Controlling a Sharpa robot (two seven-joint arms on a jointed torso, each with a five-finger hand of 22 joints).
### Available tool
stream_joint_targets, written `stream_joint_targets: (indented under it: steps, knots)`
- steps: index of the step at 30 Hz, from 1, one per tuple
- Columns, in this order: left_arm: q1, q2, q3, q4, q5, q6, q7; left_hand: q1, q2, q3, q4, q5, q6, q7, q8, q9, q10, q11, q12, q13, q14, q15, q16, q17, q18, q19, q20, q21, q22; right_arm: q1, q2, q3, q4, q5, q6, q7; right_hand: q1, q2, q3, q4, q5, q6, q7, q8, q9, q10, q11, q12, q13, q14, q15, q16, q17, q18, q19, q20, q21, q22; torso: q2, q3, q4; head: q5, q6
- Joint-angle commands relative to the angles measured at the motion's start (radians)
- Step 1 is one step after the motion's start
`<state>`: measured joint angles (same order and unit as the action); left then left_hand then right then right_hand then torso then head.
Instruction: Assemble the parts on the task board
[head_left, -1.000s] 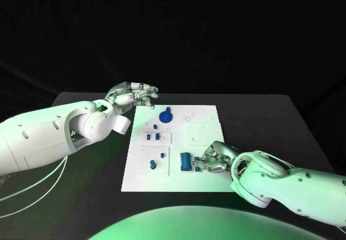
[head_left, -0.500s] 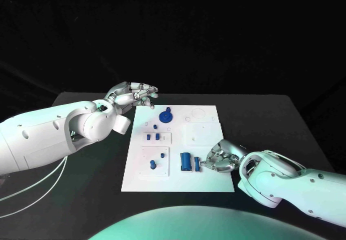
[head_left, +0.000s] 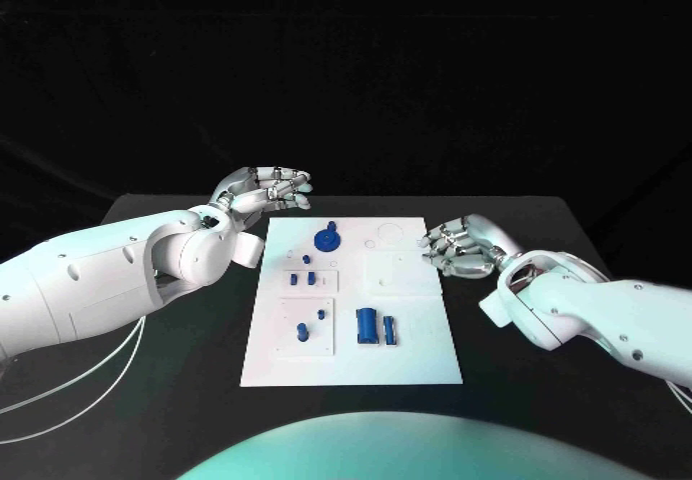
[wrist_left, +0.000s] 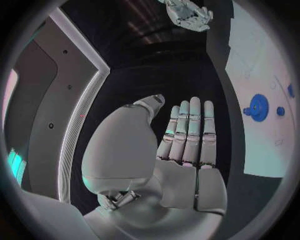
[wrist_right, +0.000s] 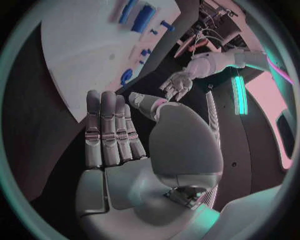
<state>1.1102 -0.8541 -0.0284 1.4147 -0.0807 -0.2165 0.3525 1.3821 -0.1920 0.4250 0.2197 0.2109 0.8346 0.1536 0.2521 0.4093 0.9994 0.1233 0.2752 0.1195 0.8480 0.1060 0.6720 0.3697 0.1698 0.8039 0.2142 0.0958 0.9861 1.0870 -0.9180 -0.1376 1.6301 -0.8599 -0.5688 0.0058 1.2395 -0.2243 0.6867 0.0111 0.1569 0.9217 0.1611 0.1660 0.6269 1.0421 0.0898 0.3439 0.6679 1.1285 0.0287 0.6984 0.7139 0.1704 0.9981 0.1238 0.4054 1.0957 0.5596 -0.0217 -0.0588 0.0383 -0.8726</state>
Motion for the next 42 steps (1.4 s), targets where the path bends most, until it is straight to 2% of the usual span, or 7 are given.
stream_joint_targets:
  steps: [1, 12, 13, 18, 19, 23, 42]
  knots:
    - [-0.003, 0.022, 0.002, -0.039, 0.048, -0.06, 0.087, 0.009, -0.004, 0.0, 0.004, -0.01, -0.012, 0.003, -0.01, -0.005, -0.004, -0.006, -0.068, -0.028, -0.028, 0.023, -0.118, -0.034, 0.006, -0.044, 0.023, -0.034, -0.067, 0.018, 0.027, 0.004, -0.078, 0.32, 0.021, 0.224, -0.008, 0.02, -0.001, -0.02, 0.005, -0.011, 0.032, -0.013, -0.037, -0.013, 0.037, -0.136, -0.172, -0.101, 0.05, -0.206, -0.099, -0.002, -0.093, 0.041, -0.116, -0.089, -0.026, 0.0026, -0.0083, 0.009, 0.0]
    - [-0.025, 0.092, 0.003, -0.158, 0.122, -0.11, 0.137, 0.006, 0.032, -0.113, 0.002, -0.053, -0.082, -0.024, -0.087, -0.085, -0.153, -0.033, -0.21, -0.056, -0.196, 0.046, -0.438, -0.155, 0.004, -0.206, 0.072, -0.035, -0.358, 0.047, 0.171, 0.021, -0.378, 0.626, 0.173, 0.376, -0.011, 0.092, -0.055, -0.071, -0.018, -0.067, 0.067, -0.046, -0.174, -0.095, 0.104, -0.281, -0.512, -0.253, 0.139, -0.547, -0.322, 0.006, -0.19, 0.146, -0.344, -0.397, -0.046, 0.0153, -0.0112, 0.009, 0.073]
    - [-0.022, 0.083, 0.002, -0.145, 0.075, -0.075, 0.082, -0.41, 0.192, -0.425, -0.22, -0.211, -0.835, -0.154, -0.252, -0.409, -0.999, -0.123, -0.275, -0.12, -0.848, -0.106, -0.672, -0.37, -0.17, -0.804, -0.214, -0.096, -0.986, 0.046, 0.156, 0.02, -0.346, 0.466, 0.075, 0.277, -0.376, 0.224, -0.687, -0.011, -0.157, -0.922, -0.161, -0.166, -0.627, -1.042, -0.09, -0.344, -0.668, -1.128, -0.029, -0.698, -0.714, -0.17, -0.998, -0.124, -0.405, -1.096, -0.041, 0.0083, -0.0092, 0.009, 0.048]
    - [-0.024, 0.083, 0.003, -0.125, 0.075, -0.105, 0.087, -0.563, 0.192, -0.425, -0.22, -0.211, -0.835, -0.154, -0.252, -0.409, -0.999, -0.123, -0.275, -0.12, -0.848, -0.106, -0.672, -0.37, -0.17, -0.804, -0.214, -0.096, -0.986, 0.039, 0.154, 0.029, -0.324, 0.497, 0.054, 0.295, -0.513, 0.224, -0.687, -0.011, -0.157, -0.922, -0.161, -0.166, -0.627, -1.042, -0.09, -0.344, -0.668, -1.128, -0.029, -0.698, -0.714, -0.17, -0.998, -0.124, -0.405, -1.096, -0.039, 0.0093, -0.0045, 0.006, 0.064]
    - [-0.025, 0.082, 0.004, -0.118, 0.076, -0.117, 0.089, -0.595, 0.192, -0.425, -0.22, -0.211, -0.835, -0.154, -0.252, -0.409, -0.999, -0.123, -0.275, -0.12, -0.848, -0.106, -0.672, -0.37, -0.17, -0.804, -0.214, -0.096, -0.986, 0.037, 0.154, 0.032, -0.315, 0.509, 0.046, 0.302, -1.239, 0.224, -0.687, -0.011, -0.157, -0.922, -0.161, -0.166, -0.627, -1.042, -0.09, -0.344, -0.668, -1.128, -0.029, -0.698, -0.714, -0.17, -0.998, -0.124, -0.405, -1.096, -0.038, 0.0096, -0.0027, 0.004, 0.07]
    - [-0.032, 0.081, 0.008, -0.069, 0.076, -0.195, 0.103, -1.382, 0.192, -0.425, -0.22, -0.211, -0.835, -0.154, -0.252, -0.409, -0.999, -0.123, -0.275, -0.12, -0.848, -0.106, -0.672, -0.37, -0.17, -0.804, -0.214, -0.096, -0.986, 0.02, 0.15, 0.056, -0.258, 0.587, -0.009, 0.349, -1.239, 0.224, -0.687, -0.011, -0.157, -0.922, -0.161, -0.166, -0.627, -1.042, -0.09, -0.344, -0.668, -1.128, -0.029, -0.698, -0.714, -0.17, -0.998, -0.124, -0.405, -1.096, -0.034, 0.0119, 0.009, -0.004, 0.108]
    - [-0.06, 0.074, 0.028, 0.155, 0.081, -0.554, 0.168, -1.382, 0.192, -0.425, -0.22, -0.211, -0.835, -0.154, -0.252, -0.409, -0.999, -0.123, -0.275, -0.12, -0.848, -0.106, -0.672, -0.37, -0.17, -0.804, -0.214, -0.096, -0.986, -0.037, 0.138, 0.138, -0.06, 0.86, -0.201, 0.514, -1.239, 0.224, -0.687, -0.011, -0.157, -0.922, -0.161, -0.166, -0.627, -1.042, -0.09, -0.344, -0.668, -1.128, -0.029, -0.698, -0.714, -0.17, -0.998, -0.124, -0.405, -1.096, -0.015, 0.0217, 0.0588, -0.038, 0.273]
